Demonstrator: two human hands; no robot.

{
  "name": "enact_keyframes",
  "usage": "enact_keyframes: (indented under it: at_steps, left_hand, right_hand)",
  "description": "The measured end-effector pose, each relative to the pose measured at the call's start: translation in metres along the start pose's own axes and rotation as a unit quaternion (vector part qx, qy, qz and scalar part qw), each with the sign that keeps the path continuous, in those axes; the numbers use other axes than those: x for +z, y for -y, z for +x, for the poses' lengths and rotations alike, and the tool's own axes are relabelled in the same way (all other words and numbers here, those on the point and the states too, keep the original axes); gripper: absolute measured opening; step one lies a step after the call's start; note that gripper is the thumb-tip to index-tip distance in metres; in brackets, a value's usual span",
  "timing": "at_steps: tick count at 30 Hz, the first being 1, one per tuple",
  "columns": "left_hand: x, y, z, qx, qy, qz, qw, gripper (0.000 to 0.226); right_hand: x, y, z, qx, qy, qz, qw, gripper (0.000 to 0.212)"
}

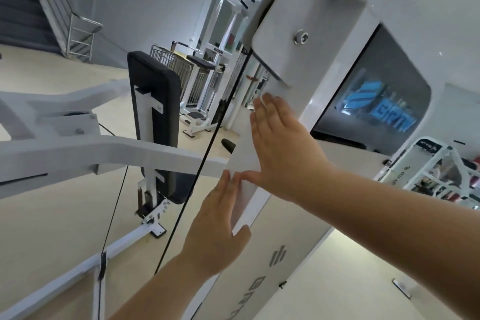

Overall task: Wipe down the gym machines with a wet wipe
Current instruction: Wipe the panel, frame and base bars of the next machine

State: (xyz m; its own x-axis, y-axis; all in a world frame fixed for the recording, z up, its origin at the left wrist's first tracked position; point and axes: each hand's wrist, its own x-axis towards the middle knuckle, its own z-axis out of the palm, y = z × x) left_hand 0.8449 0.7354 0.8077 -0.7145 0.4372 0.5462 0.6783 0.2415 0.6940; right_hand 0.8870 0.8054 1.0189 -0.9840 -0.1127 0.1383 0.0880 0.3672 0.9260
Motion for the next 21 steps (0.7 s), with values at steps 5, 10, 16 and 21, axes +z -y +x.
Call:
enact_keyframes:
  at_steps: [5, 10, 16, 21]
  left_hand:
    - [0.001, 0.005, -0.003, 0.013, -0.008, 0.006, 1.0, 0.096]
    - [-0.002, 0.006, -0.001, 0.01, -0.018, -0.001, 1.0, 0.088]
    - [0.004, 0.013, -0.003, 0.023, -0.021, 0.028, 0.999, 0.092]
    - [0.005, 0.007, -0.004, 0.004, -0.015, 0.03, 0.999, 0.1]
  right_hand:
    - [-0.003, -0.001, 0.0, -0.043, 0.009, -0.02, 0.999, 0.113]
    - [-0.011, -0.015, 0.02, 0.028, 0.014, -0.005, 0.999, 0.116]
    - [0.033, 0.024, -0.026, -0.095, -0.036, 0.06, 0.993, 0.097]
    - [0.058, 0.002, -0.036, 0.067, -0.188, 0.127, 0.972, 0.097]
